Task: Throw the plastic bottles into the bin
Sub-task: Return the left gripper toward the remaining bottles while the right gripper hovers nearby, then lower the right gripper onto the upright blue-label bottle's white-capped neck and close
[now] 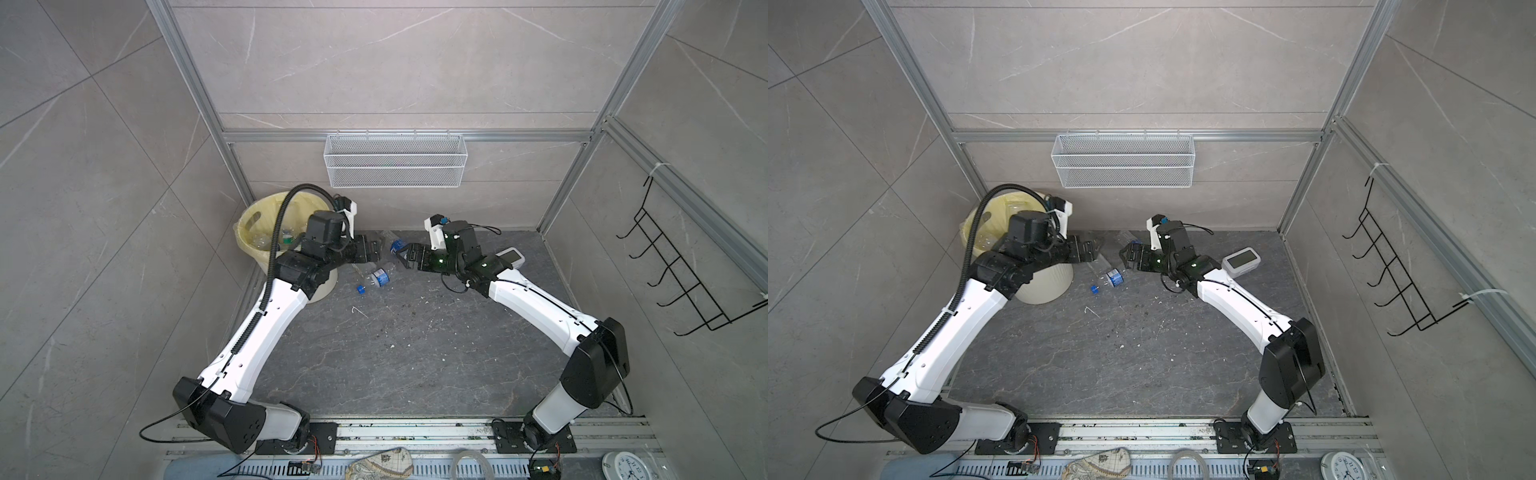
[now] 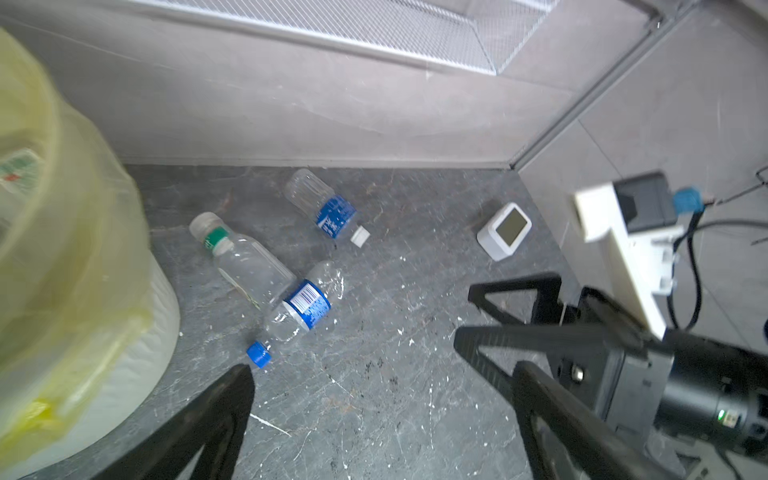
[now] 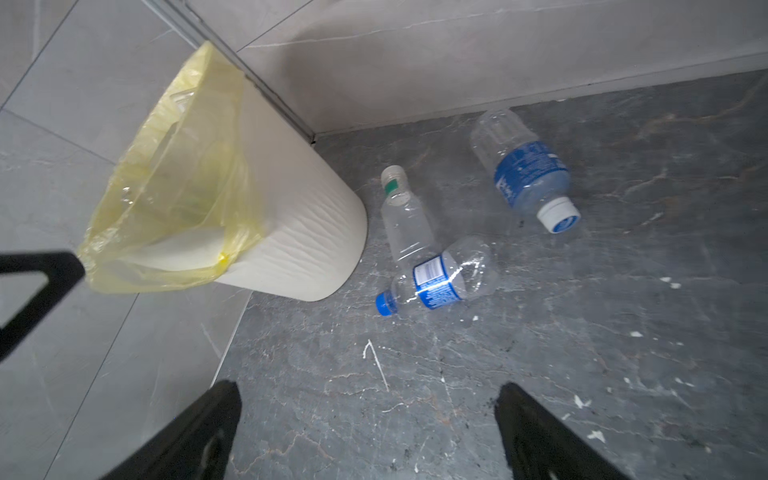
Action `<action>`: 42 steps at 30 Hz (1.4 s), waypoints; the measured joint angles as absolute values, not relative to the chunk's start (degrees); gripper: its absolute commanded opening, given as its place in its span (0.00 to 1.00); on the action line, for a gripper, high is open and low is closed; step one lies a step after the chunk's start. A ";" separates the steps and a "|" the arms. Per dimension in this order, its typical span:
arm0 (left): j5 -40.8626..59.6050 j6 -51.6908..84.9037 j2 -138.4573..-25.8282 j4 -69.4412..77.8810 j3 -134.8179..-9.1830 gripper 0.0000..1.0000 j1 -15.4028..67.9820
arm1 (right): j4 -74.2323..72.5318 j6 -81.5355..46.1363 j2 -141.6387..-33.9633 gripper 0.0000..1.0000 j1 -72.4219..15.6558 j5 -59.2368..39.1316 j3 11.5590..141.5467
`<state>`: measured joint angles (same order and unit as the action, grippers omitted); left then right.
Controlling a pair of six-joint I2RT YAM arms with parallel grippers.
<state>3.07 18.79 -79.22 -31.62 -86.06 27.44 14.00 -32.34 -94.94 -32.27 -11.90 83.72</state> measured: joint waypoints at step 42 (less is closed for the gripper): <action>6.68 32.86 -88.75 -19.64 -70.87 1.00 26.83 | 32.14 -15.53 -147.04 0.99 -28.80 1.74 138.17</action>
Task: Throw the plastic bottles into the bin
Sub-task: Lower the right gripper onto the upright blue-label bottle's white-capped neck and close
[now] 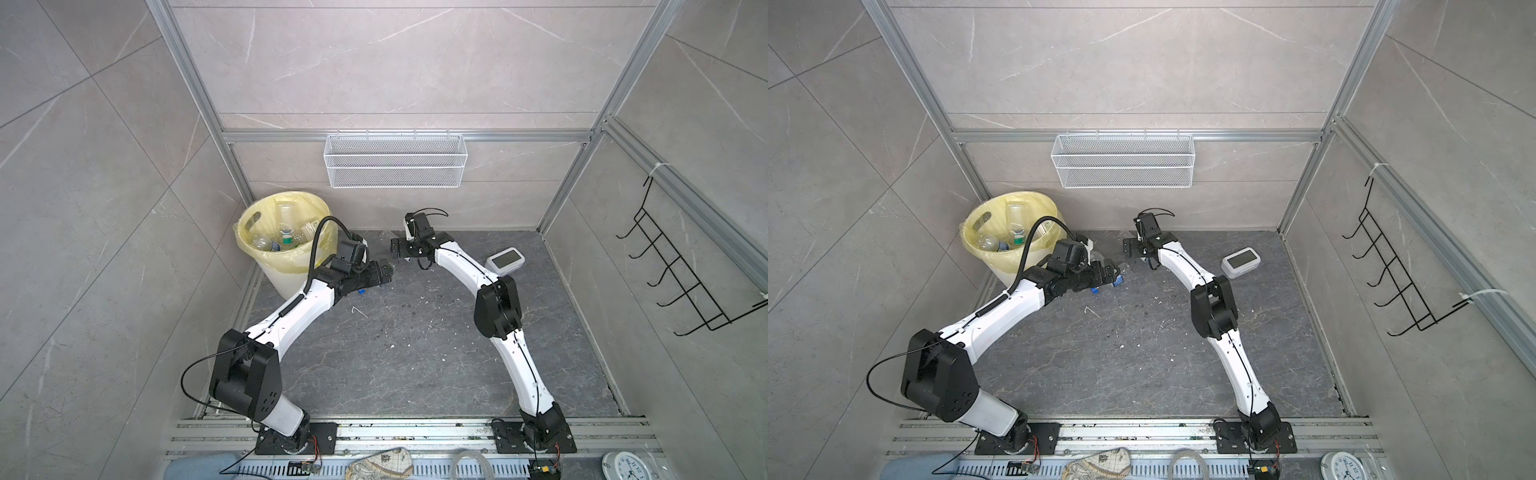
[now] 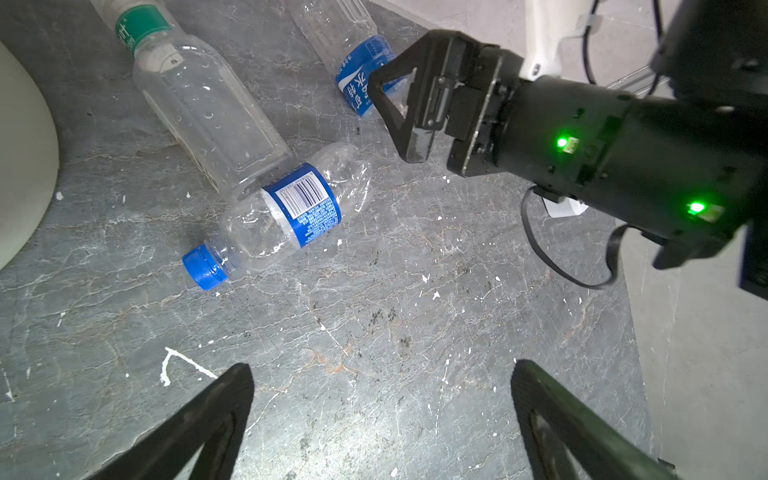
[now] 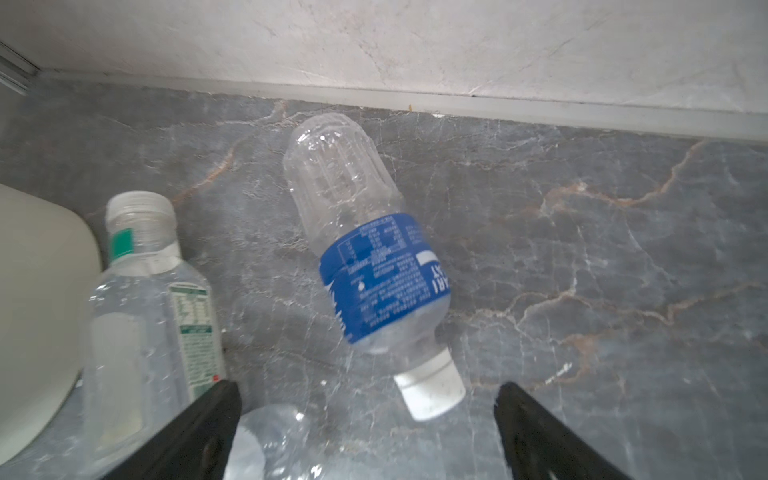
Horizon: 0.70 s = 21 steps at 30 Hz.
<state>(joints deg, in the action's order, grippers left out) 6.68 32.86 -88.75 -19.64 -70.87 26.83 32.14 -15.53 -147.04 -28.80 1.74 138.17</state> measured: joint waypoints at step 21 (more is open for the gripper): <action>11.20 35.33 -90.67 -18.90 -70.87 1.00 24.32 | 39.31 -13.26 -159.70 0.96 -27.70 2.04 153.82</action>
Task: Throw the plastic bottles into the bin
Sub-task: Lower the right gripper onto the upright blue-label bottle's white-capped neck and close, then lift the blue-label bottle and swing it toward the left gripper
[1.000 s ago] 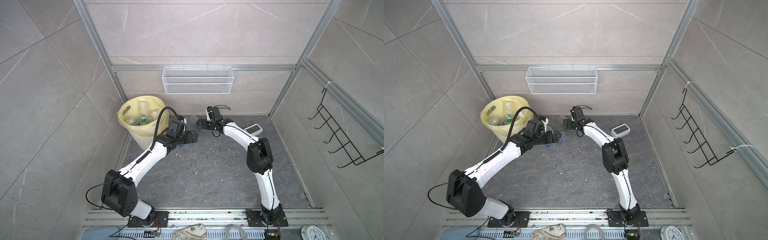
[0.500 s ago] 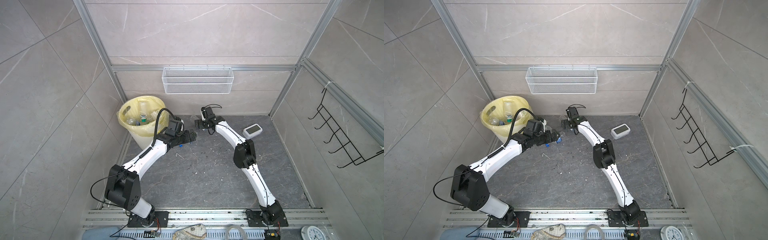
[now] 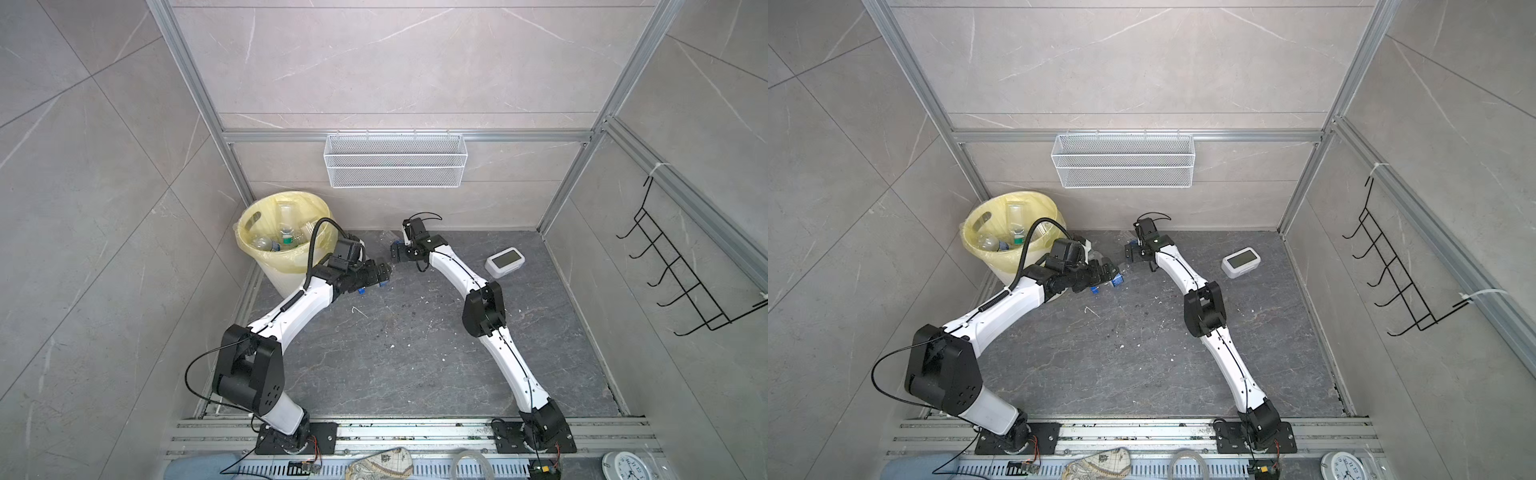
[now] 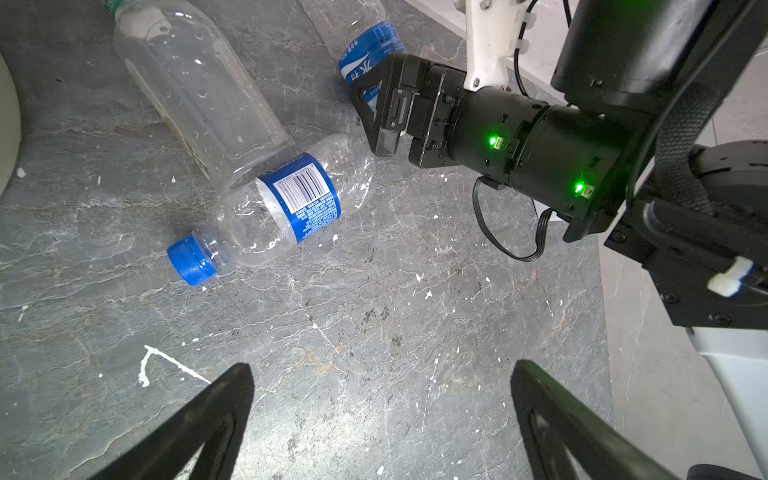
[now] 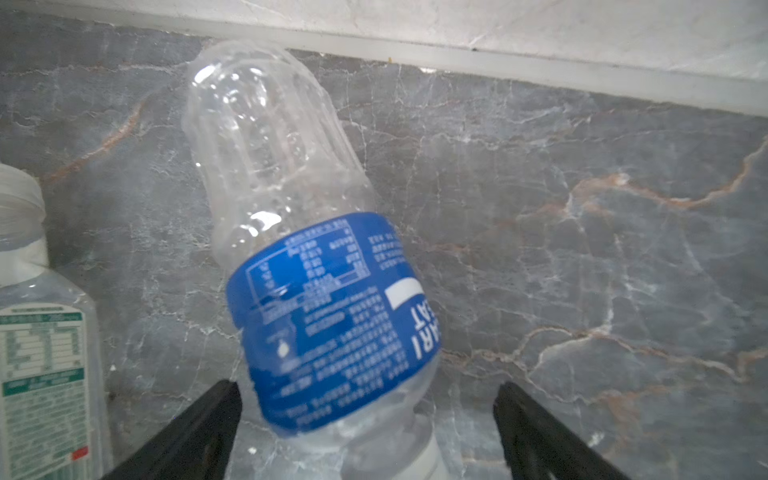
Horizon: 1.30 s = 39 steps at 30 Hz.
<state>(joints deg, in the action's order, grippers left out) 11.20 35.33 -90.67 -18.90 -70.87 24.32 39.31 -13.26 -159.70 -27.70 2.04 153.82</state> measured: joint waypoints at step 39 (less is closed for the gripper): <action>14.09 37.39 -92.53 -17.67 -70.87 1.00 21.58 | 34.28 -15.44 -157.82 0.54 -27.42 -4.75 145.99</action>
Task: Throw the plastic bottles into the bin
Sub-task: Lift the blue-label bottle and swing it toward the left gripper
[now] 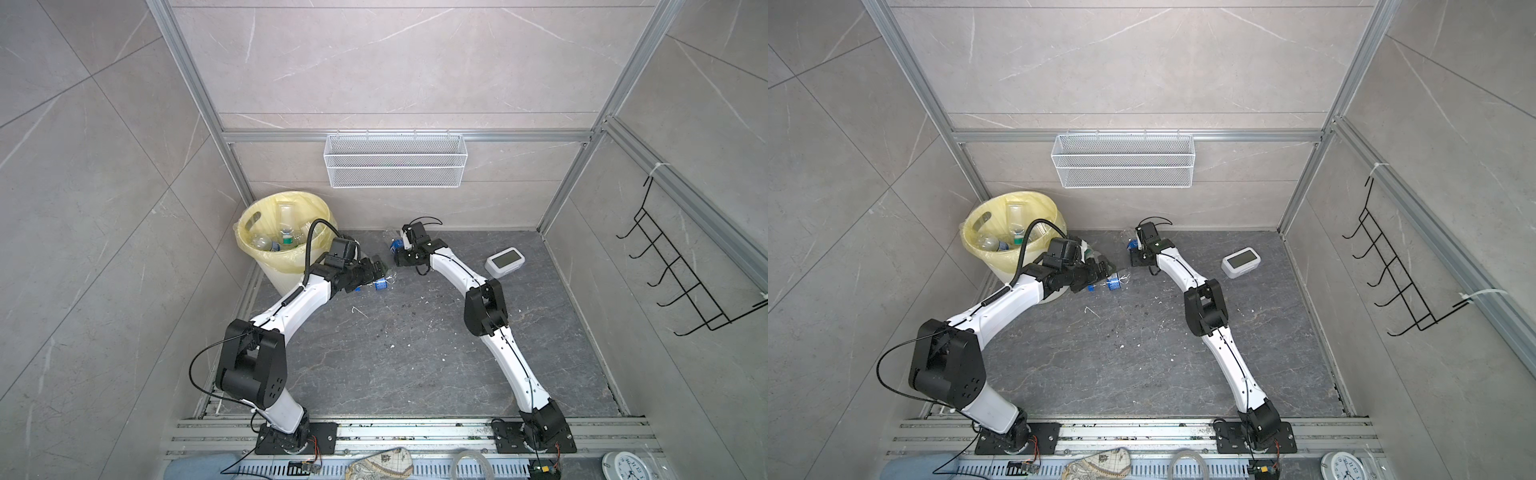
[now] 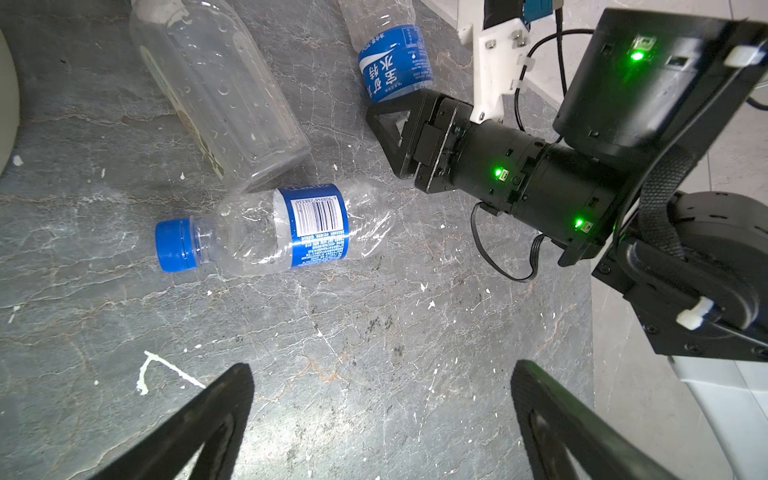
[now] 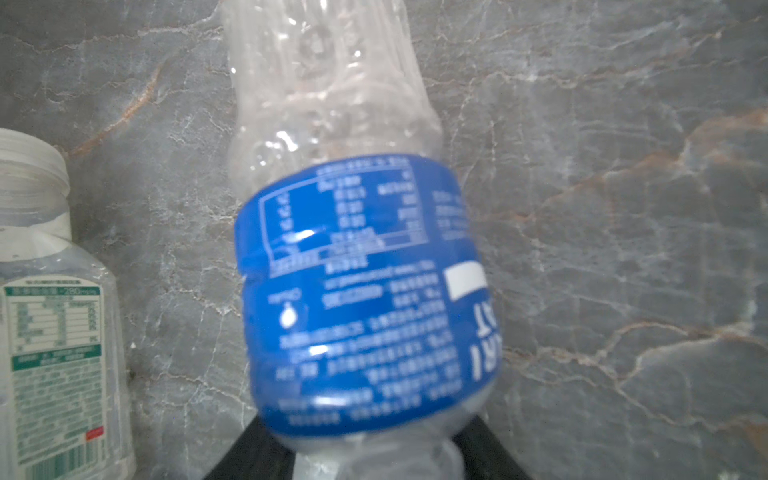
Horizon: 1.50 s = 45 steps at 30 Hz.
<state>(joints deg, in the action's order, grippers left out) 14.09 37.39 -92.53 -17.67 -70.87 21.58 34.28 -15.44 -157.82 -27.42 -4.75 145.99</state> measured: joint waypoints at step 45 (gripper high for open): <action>16.38 39.94 -93.01 -16.12 -70.57 0.98 20.95 | 20.62 -18.57 -122.06 0.23 -29.67 -7.35 96.05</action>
